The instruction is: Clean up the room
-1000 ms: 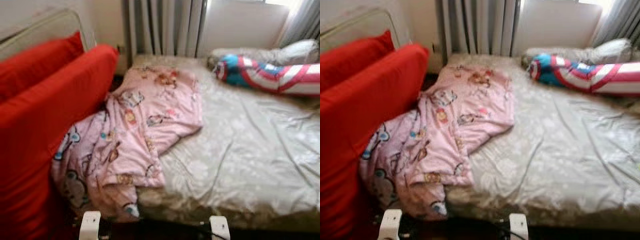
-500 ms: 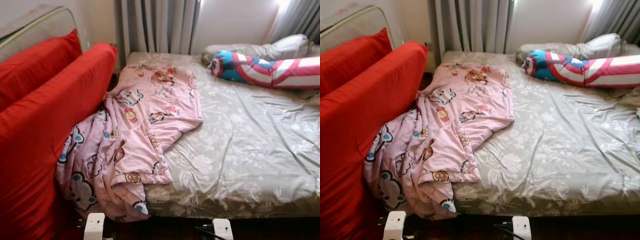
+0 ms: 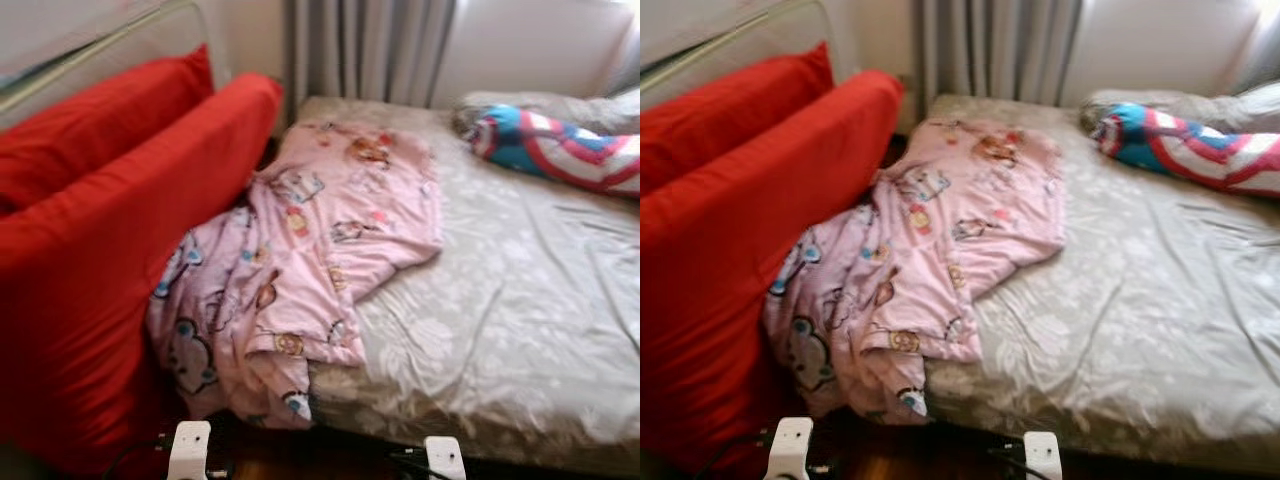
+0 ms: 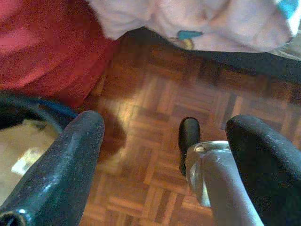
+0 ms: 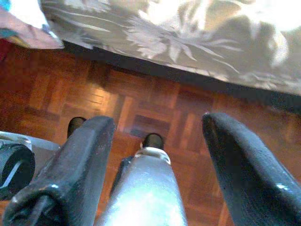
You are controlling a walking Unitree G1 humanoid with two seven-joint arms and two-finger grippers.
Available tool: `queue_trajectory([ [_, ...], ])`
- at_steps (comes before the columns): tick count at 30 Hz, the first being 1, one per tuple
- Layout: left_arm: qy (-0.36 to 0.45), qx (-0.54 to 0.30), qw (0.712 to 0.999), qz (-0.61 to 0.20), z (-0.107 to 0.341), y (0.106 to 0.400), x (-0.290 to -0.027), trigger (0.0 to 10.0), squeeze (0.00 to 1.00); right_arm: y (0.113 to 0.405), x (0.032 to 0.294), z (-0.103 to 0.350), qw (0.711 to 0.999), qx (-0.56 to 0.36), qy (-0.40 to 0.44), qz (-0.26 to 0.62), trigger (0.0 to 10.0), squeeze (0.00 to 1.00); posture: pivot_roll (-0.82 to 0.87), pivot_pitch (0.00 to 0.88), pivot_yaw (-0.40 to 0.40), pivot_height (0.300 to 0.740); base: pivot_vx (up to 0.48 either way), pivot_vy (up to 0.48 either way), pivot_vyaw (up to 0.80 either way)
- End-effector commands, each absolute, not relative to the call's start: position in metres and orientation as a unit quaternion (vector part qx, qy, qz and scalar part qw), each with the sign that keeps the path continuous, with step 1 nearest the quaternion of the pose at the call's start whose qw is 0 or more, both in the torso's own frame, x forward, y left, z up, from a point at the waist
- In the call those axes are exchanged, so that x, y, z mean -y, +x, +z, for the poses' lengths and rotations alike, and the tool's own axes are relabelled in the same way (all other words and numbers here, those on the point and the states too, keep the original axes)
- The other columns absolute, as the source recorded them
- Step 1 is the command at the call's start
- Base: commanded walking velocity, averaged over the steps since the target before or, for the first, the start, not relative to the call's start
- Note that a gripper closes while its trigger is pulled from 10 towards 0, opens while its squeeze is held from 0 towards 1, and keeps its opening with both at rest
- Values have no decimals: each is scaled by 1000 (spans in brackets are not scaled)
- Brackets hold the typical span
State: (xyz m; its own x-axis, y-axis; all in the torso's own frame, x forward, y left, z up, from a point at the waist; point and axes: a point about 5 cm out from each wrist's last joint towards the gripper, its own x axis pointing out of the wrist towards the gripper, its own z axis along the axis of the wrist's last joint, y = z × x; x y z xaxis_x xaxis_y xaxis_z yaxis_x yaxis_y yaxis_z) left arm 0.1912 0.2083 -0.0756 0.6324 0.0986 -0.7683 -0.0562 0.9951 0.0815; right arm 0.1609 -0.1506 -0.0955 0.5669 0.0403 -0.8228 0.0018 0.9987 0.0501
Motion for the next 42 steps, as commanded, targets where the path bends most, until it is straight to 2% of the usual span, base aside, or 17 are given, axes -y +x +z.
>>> queue_trajectory([
  [1, 24, -439, 897, 42, -79, 184, -208, 10000, 0, 161, 150, -95, 886, -463, 25, 10, 10000, 0, 0, 33, -39, 738, 0, 0, 800],
  [15, 25, -439, 897, 41, -79, 185, -208, 10000, 0, 162, 150, -95, 886, -463, 26, 14, 10000, 0, -1, 31, -39, 738, 0, 0, 780],
  [42, 19, -437, 899, 40, -79, 185, -207, 10000, 0, 160, 153, -96, 885, -463, 34, -17, 10000, 0, -1, 28, -42, 738, 0, 0, 0],
])
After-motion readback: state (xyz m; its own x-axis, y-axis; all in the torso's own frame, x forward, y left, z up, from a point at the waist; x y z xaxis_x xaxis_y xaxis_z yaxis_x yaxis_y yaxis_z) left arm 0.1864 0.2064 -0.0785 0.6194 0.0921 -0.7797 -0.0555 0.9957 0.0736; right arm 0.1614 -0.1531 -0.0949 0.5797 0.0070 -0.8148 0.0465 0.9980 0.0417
